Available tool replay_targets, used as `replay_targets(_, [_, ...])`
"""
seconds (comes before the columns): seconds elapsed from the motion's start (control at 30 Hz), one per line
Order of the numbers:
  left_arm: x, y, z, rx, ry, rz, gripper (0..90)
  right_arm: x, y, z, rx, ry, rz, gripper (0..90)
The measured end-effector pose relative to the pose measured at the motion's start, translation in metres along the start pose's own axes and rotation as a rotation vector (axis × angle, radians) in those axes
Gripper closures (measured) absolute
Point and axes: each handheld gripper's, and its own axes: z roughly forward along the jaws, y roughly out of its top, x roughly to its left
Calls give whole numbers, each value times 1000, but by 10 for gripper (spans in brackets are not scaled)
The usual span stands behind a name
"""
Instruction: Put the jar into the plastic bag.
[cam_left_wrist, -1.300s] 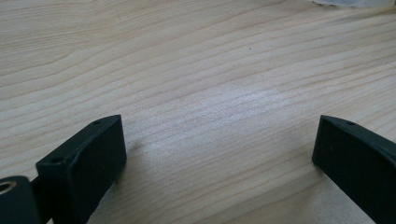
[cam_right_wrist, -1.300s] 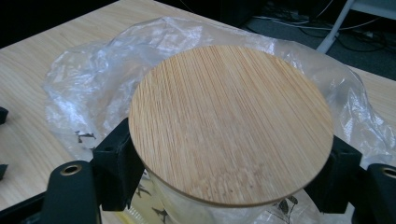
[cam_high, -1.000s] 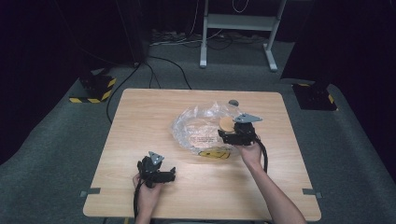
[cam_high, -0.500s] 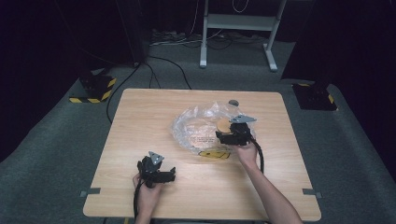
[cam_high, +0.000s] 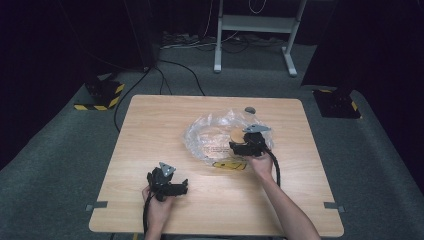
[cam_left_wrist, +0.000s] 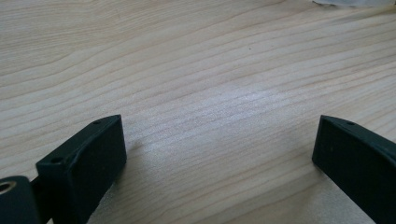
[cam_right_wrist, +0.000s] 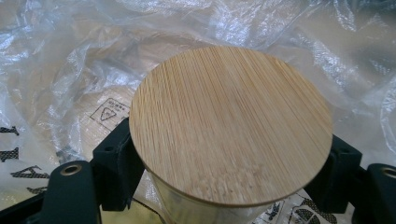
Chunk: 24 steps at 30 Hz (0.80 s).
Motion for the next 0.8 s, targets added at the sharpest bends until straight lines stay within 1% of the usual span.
replay_targets(0.23, [0,0,0,0,0,0,31,2,-1,4,7,4,-5,250])
replay_targets(0.37, [0,0,0,0,0,0,31,3,-2,6,8,5,-16,249])
replay_targets(0.4, [0,0,0,0,0,0,31,4,-3,6,10,1,-32,249])
replay_targets(0.43, [0,0,0,0,0,0,31,4,-3,6,10,1,-32,249])
replay_targets(0.47, [0,0,0,0,0,0,31,6,-4,7,10,-6,-47,247])
replay_targets(0.53, [0,0,0,0,0,0,31,5,-5,7,3,-3,-39,247])
replay_targets(0.63, [0,0,0,0,0,0,31,5,-5,7,3,-2,-39,244])
replay_targets(0.8, [0,0,0,-1,0,-1,31,4,-4,5,0,16,-25,201])
